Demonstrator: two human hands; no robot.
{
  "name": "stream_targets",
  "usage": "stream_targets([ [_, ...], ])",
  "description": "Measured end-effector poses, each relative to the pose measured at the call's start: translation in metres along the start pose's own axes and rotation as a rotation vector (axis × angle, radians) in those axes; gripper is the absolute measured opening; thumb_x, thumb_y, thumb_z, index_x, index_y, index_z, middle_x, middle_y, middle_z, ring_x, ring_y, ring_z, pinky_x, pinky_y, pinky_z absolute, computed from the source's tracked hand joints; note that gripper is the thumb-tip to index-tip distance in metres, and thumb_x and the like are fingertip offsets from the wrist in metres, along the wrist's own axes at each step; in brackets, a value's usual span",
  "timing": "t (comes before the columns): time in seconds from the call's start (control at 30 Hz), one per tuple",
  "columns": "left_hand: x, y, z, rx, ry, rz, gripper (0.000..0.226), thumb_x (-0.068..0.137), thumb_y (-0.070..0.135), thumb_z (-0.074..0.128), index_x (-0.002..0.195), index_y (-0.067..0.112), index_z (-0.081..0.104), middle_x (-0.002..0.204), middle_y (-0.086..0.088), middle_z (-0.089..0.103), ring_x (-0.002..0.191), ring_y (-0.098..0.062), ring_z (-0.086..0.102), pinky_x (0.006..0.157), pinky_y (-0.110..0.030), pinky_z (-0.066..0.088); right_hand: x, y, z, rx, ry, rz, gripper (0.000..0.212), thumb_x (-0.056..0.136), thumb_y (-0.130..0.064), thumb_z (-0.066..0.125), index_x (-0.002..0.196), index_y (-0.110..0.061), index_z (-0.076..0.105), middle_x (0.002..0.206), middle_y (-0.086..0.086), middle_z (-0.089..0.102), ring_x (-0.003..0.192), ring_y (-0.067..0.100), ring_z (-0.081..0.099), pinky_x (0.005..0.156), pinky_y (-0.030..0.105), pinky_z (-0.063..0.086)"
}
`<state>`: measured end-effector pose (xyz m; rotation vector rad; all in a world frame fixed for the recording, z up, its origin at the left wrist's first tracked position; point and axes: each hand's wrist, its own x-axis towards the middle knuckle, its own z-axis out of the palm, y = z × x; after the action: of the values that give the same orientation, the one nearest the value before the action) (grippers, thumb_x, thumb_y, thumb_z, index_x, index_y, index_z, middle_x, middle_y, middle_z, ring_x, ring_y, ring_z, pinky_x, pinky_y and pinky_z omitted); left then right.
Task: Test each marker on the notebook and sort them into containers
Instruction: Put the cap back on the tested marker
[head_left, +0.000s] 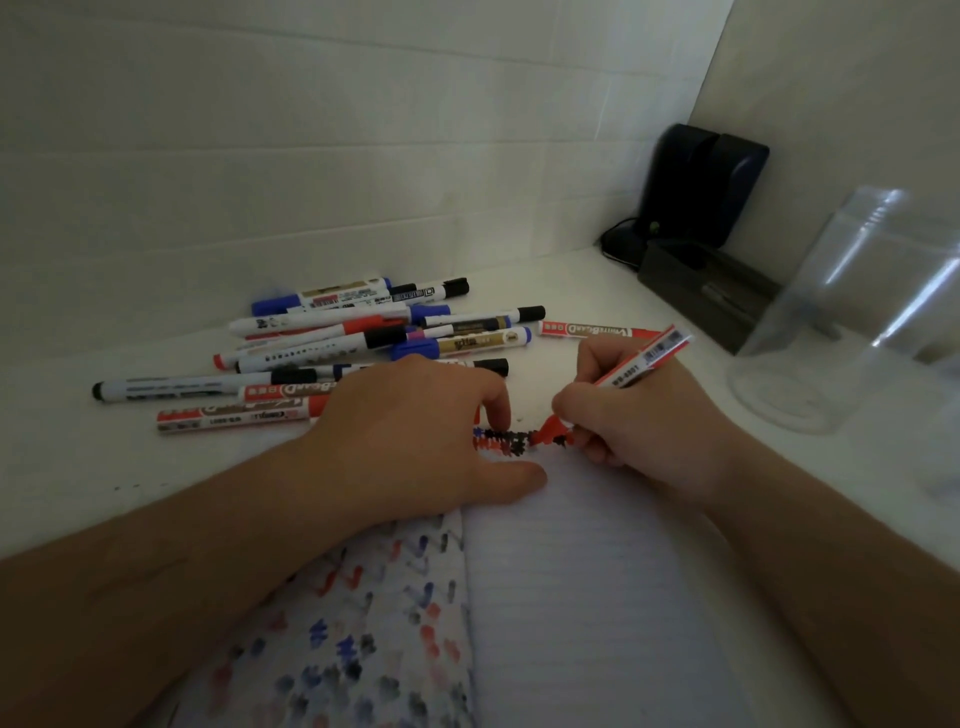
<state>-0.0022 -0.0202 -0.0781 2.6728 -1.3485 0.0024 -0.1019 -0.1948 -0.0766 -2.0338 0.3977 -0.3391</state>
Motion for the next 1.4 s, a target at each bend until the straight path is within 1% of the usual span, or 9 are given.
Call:
stream_targets([
  [0.17, 0.0011, -0.0002, 0.0003, -0.004, -0.006, -0.005, 0.069, 0.062, 0.098, 0.043, 0.108, 0.049, 0.055, 0.087, 0.021, 0.058, 0.078, 0.003, 0.054, 0.072, -0.031, 0.057, 0.0003, -0.0004, 0.0011, 0.004, -0.012, 0.03, 0.025, 0.083, -0.004, 0.069, 0.067, -0.011, 0.053, 0.06, 0.014, 0.067, 0.052, 0.026, 0.06, 0.047, 0.03, 0.049],
  [0.43, 0.0004, 0.0011, 0.0, -0.011, 0.009, -0.004, 0.067, 0.062, 0.098, 0.044, 0.106, 0.049, 0.055, 0.084, 0.022, 0.056, 0.076, 0.003, 0.054, 0.071, -0.032, 0.057, -0.001, -0.0025, 0.0006, -0.054, -0.005, 0.022, 0.023, 0.083, -0.005, 0.068, 0.069, -0.01, 0.05, 0.057, 0.007, 0.063, 0.047, 0.015, 0.059, 0.044, 0.021, 0.044],
  [0.6, 0.0003, 0.002, -0.0003, -0.006, 0.003, -0.008, 0.067, 0.063, 0.098, 0.045, 0.107, 0.049, 0.056, 0.085, 0.021, 0.057, 0.076, 0.003, 0.055, 0.071, -0.031, 0.057, -0.0007, -0.0015, -0.0017, 0.075, -0.022, 0.065, 0.03, 0.084, -0.001, 0.067, 0.063, -0.013, 0.048, 0.057, 0.012, 0.062, 0.047, 0.018, 0.057, 0.043, 0.026, 0.043],
  [0.73, 0.0008, 0.0013, 0.0003, -0.008, 0.001, -0.007, 0.068, 0.061, 0.098, 0.044, 0.107, 0.049, 0.055, 0.086, 0.021, 0.058, 0.076, 0.003, 0.054, 0.07, -0.031, 0.057, -0.0027, -0.0033, 0.0005, 0.014, -0.059, 0.039, 0.027, 0.084, -0.001, 0.069, 0.066, -0.012, 0.052, 0.059, 0.011, 0.066, 0.05, 0.021, 0.058, 0.044, 0.026, 0.045],
  [0.87, 0.0002, 0.0013, 0.0006, -0.018, -0.008, -0.007, 0.068, 0.062, 0.097, 0.045, 0.108, 0.048, 0.056, 0.088, 0.021, 0.058, 0.077, 0.002, 0.055, 0.072, -0.032, 0.058, -0.0029, -0.0046, 0.0016, -0.044, -0.033, 0.023, 0.025, 0.083, -0.003, 0.068, 0.066, -0.012, 0.051, 0.058, 0.006, 0.065, 0.049, 0.017, 0.059, 0.044, 0.022, 0.044],
  [1.07, 0.0001, 0.0026, -0.0006, -0.021, -0.01, -0.01, 0.067, 0.062, 0.098, 0.045, 0.106, 0.049, 0.055, 0.083, 0.022, 0.056, 0.076, 0.003, 0.054, 0.073, -0.032, 0.057, -0.0012, 0.0006, 0.0002, 0.074, -0.015, 0.05, 0.028, 0.084, -0.001, 0.067, 0.065, -0.013, 0.05, 0.058, 0.012, 0.063, 0.05, 0.022, 0.056, 0.044, 0.026, 0.044],
  [1.17, 0.0001, 0.0031, -0.0013, -0.016, -0.02, -0.01, 0.067, 0.062, 0.098, 0.043, 0.107, 0.049, 0.055, 0.085, 0.022, 0.057, 0.078, 0.002, 0.055, 0.074, -0.033, 0.058, -0.0018, 0.0011, 0.0005, 0.033, -0.028, 0.021, 0.023, 0.086, -0.001, 0.068, 0.071, -0.009, 0.053, 0.061, 0.013, 0.066, 0.052, 0.024, 0.058, 0.045, 0.027, 0.048],
  [1.3, -0.0015, 0.0042, -0.0034, -0.019, -0.025, -0.012, 0.066, 0.064, 0.096, 0.045, 0.108, 0.049, 0.055, 0.086, 0.021, 0.056, 0.078, 0.002, 0.055, 0.073, -0.033, 0.058, -0.002, -0.0011, 0.0007, 0.013, -0.047, 0.03, 0.027, 0.083, -0.001, 0.068, 0.066, -0.012, 0.051, 0.059, 0.01, 0.066, 0.051, 0.022, 0.058, 0.045, 0.027, 0.046],
  [1.4, -0.0012, 0.0049, -0.004, -0.017, -0.024, -0.012, 0.067, 0.064, 0.097, 0.044, 0.109, 0.049, 0.055, 0.087, 0.021, 0.057, 0.078, 0.002, 0.055, 0.074, -0.033, 0.058, -0.0007, 0.0007, 0.0, 0.085, -0.01, 0.054, 0.03, 0.083, 0.0, 0.067, 0.064, -0.013, 0.049, 0.059, 0.012, 0.064, 0.049, 0.02, 0.057, 0.044, 0.026, 0.045],
])
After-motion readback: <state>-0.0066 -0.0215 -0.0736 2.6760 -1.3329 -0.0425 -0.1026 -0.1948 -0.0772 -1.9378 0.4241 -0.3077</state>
